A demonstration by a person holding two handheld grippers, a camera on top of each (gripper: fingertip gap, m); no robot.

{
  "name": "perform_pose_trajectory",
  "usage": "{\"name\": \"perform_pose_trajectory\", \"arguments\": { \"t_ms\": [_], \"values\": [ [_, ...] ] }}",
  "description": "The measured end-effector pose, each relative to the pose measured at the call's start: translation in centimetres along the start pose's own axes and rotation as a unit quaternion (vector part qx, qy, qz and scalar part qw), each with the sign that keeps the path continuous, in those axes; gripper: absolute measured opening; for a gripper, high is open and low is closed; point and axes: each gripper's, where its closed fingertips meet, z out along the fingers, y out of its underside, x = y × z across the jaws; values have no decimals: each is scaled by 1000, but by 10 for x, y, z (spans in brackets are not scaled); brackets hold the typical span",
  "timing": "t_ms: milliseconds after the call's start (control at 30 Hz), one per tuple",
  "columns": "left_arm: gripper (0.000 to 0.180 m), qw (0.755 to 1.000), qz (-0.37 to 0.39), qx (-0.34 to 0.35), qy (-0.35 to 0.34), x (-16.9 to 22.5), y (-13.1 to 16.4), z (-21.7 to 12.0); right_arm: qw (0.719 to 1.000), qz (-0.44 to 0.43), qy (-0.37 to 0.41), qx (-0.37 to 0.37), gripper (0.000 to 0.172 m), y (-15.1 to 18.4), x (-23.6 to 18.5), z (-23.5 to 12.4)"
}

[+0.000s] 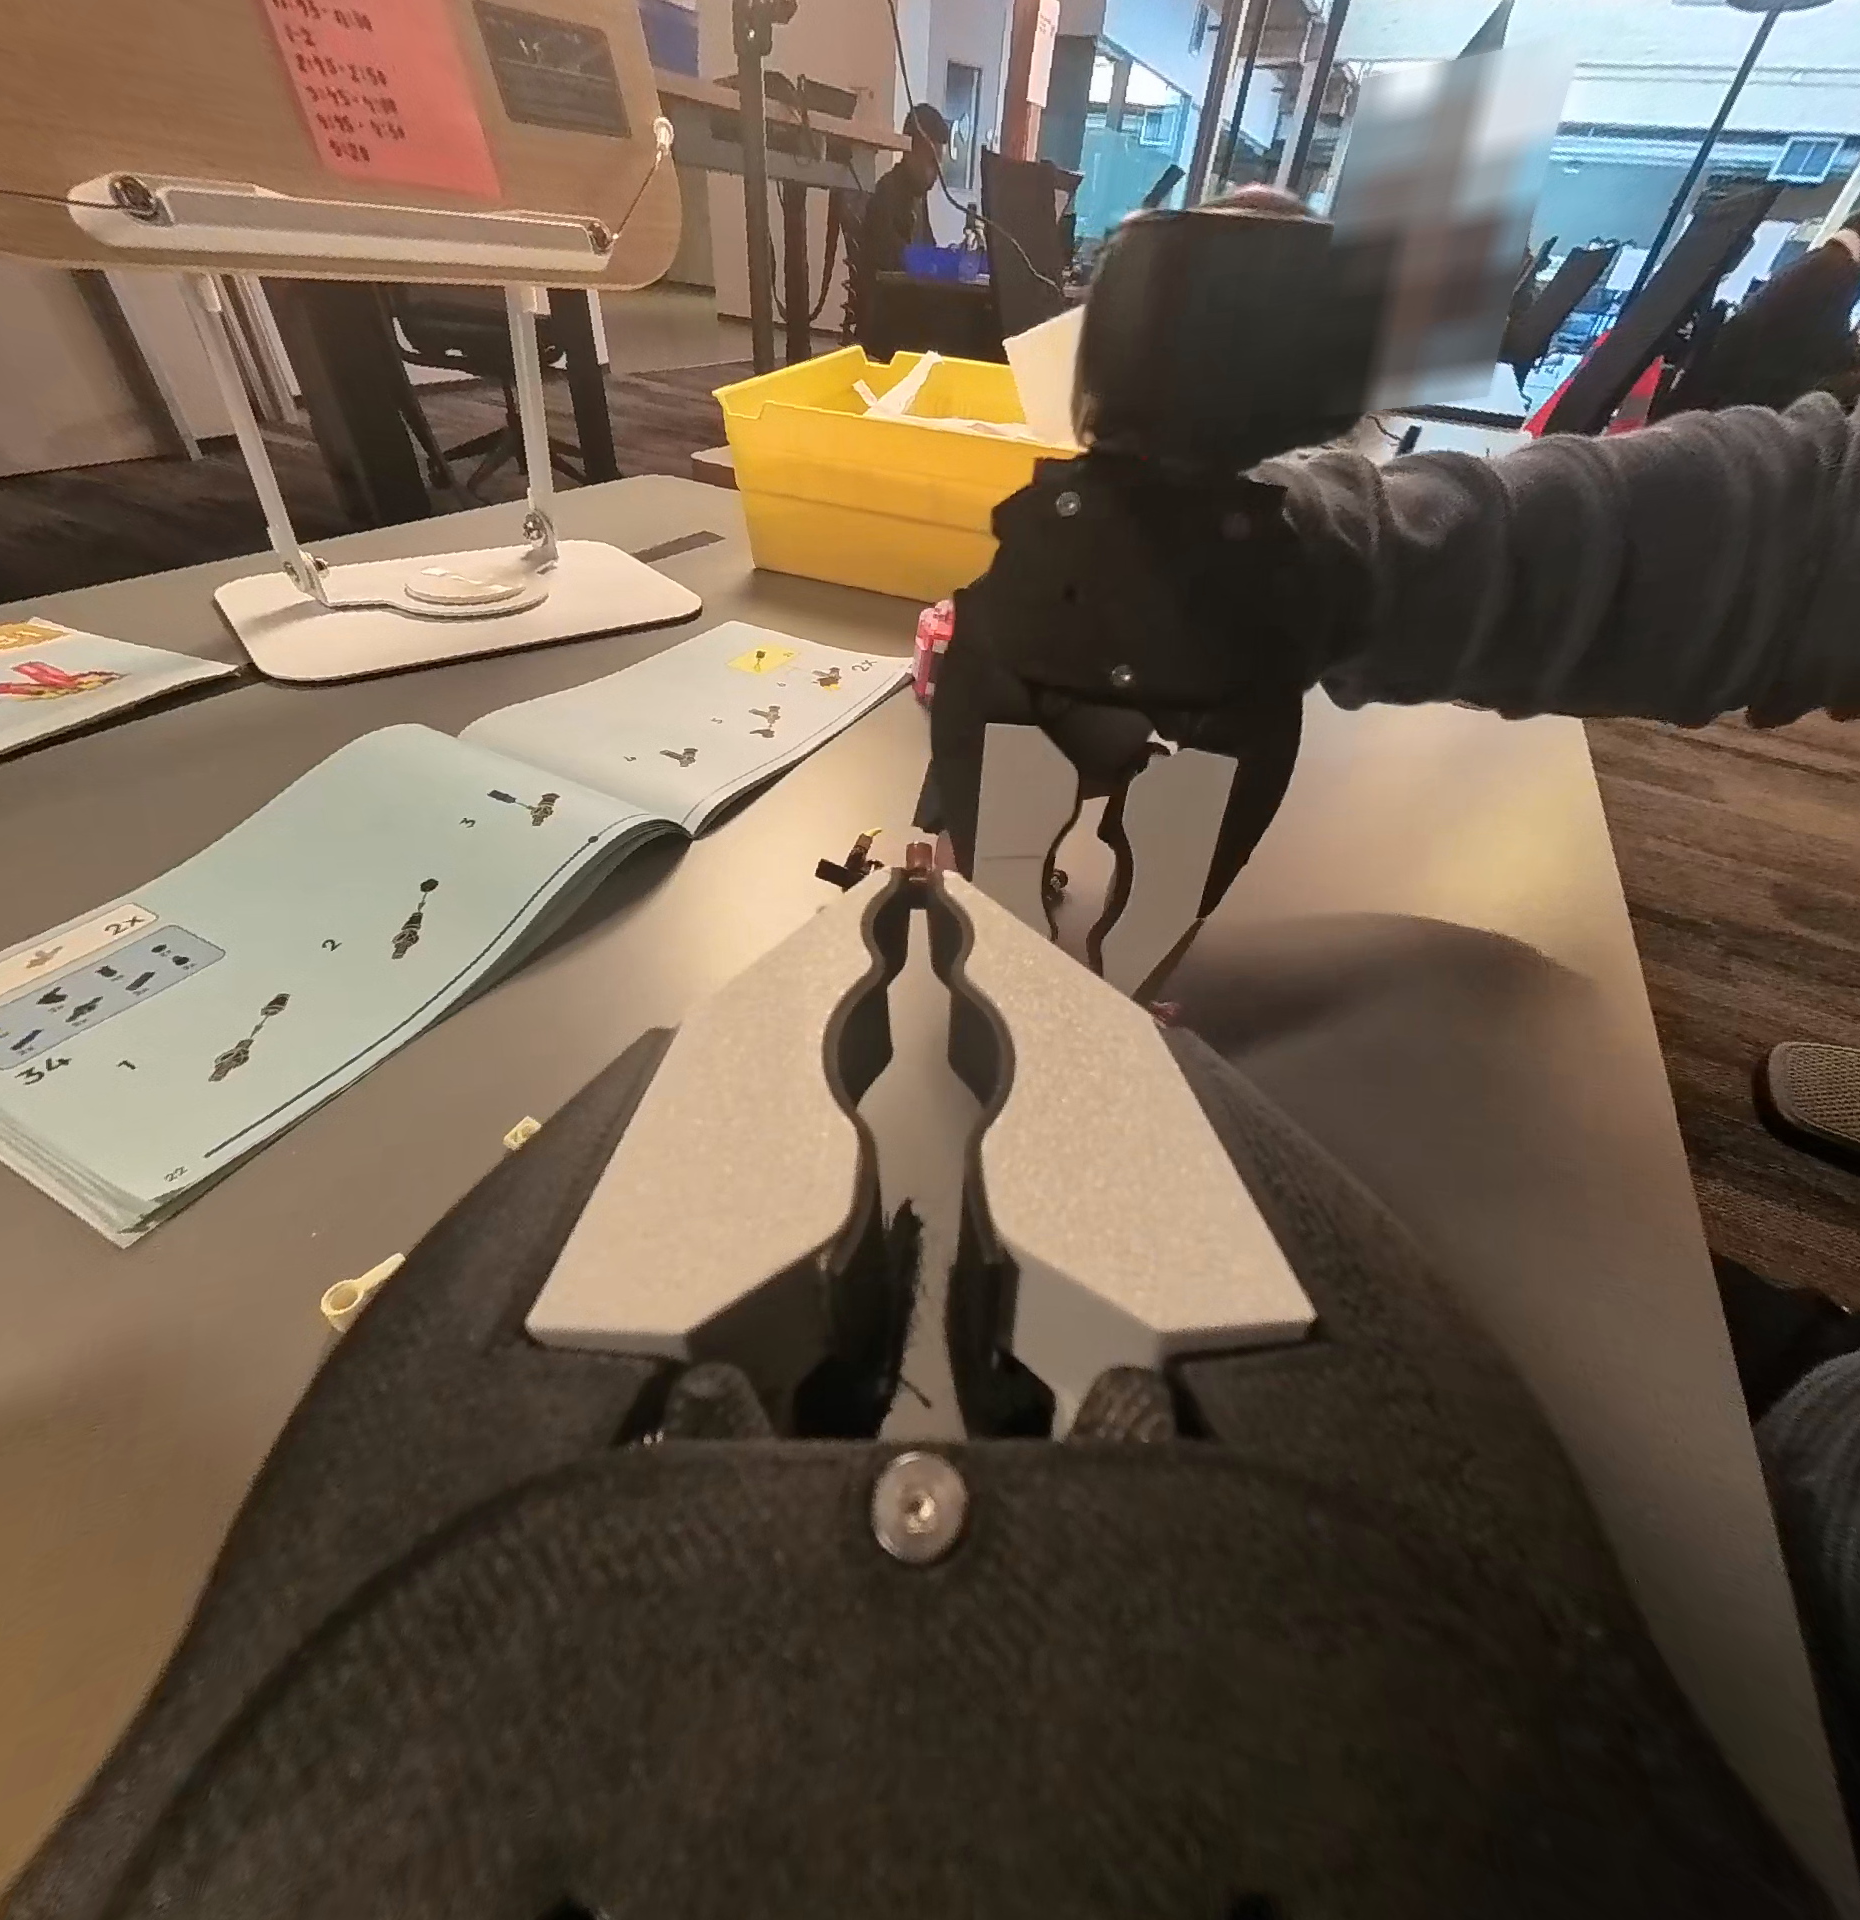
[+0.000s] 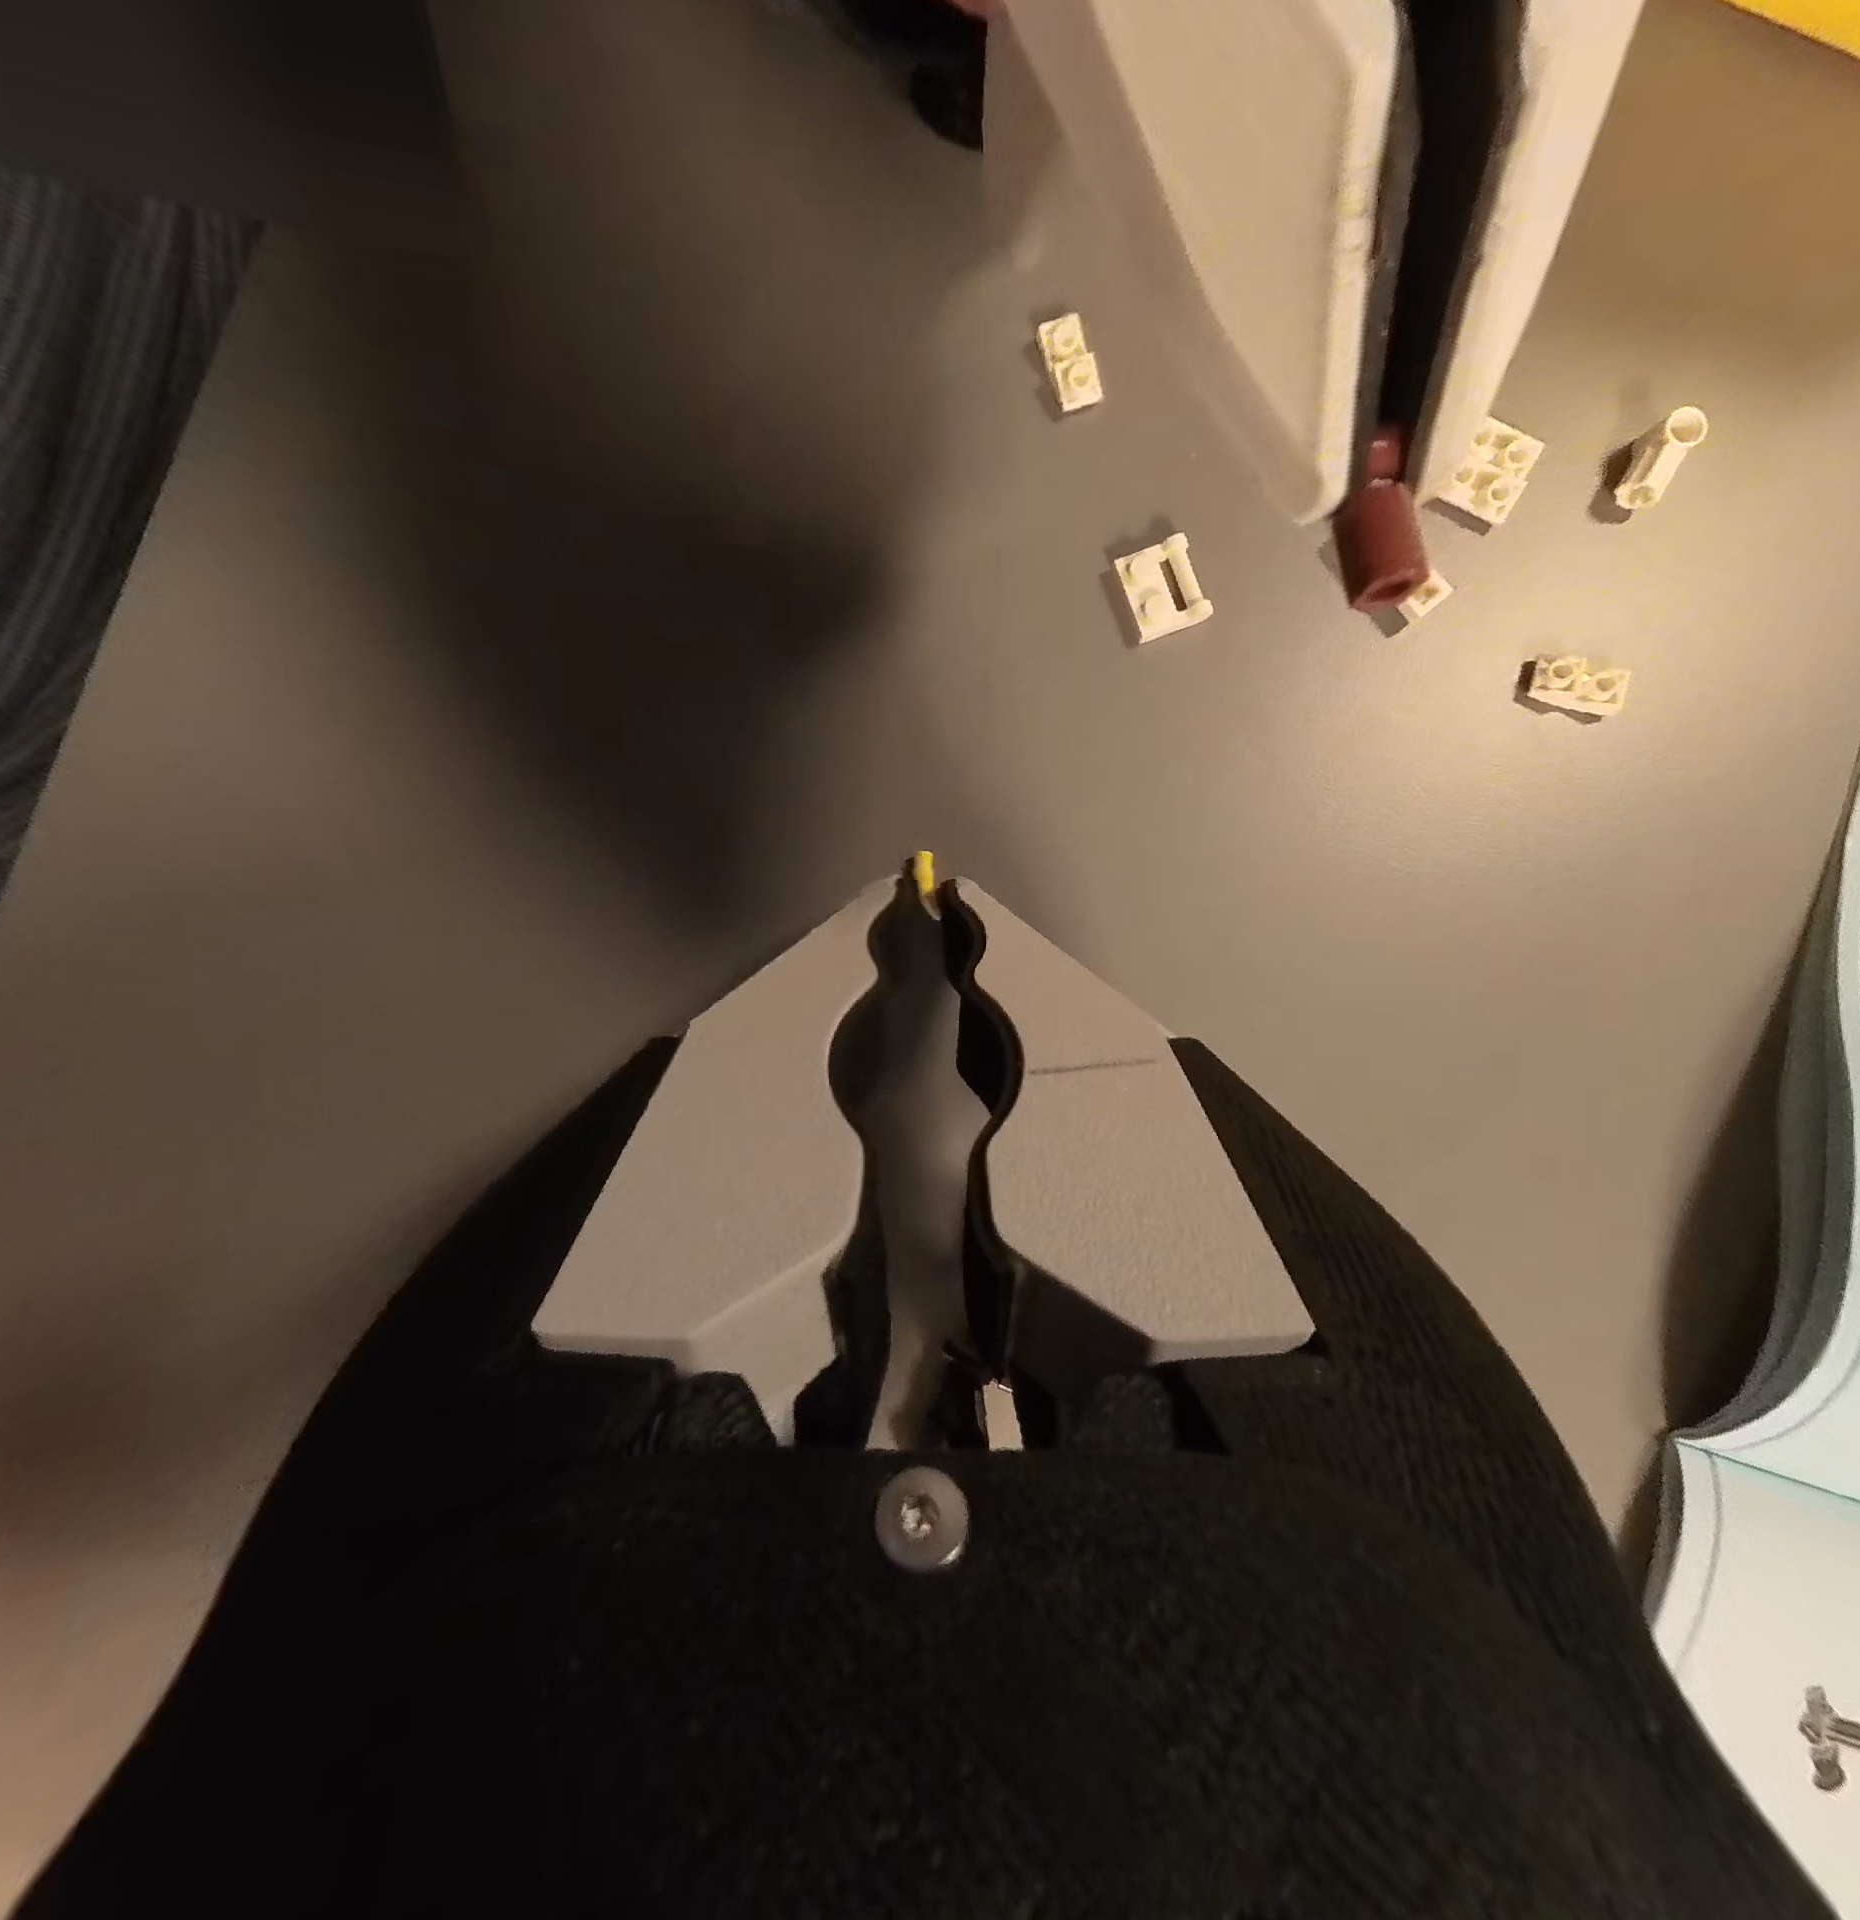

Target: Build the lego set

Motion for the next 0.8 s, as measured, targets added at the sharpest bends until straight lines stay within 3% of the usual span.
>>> {"name": "perform_pose_trajectory", "arguments": {
  "t_ms": [433, 633, 800],
  "values": [
    [1, 1000, 15, -8, 23, 6, 3, 1, 999, 40, 23, 16, 0, -1, -3, -1],
    [1, 993, 47, -25, 103, 31, 13, 5, 981, 129, -19, 146, 0, -19, -6, -49],
    [1, 984, 96, -37, 147, 49, 21, 5, 969, 155, -53, 184, 0, -17, -13, -63]
  ]
}}
